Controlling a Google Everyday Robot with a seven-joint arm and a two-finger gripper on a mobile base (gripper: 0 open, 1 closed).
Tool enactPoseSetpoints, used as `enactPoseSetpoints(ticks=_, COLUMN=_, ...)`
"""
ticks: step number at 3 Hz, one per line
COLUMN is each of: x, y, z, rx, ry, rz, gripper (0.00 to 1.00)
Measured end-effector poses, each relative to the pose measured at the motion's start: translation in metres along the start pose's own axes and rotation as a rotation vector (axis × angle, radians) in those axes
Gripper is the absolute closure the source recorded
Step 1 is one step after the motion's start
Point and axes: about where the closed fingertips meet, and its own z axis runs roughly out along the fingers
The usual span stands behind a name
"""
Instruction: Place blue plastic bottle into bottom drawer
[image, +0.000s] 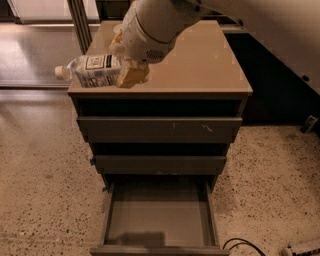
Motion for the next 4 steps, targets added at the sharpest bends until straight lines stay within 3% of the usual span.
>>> enactPoseSetpoints(ticks=1, x=0.051, y=0.037, z=0.049, rx=-0.106, ry=-0.051, rz=0.032, gripper=1.0)
enactPoseSetpoints(ticks=2, x=0.053, y=0.044, z=0.051, rx=-0.111, ry=-0.054, rz=0.038, gripper=1.0)
enactPoseSetpoints(ticks=4, x=0.071, y=0.088, z=0.055, rx=-0.125, ry=-0.062, rz=0.093, gripper=1.0)
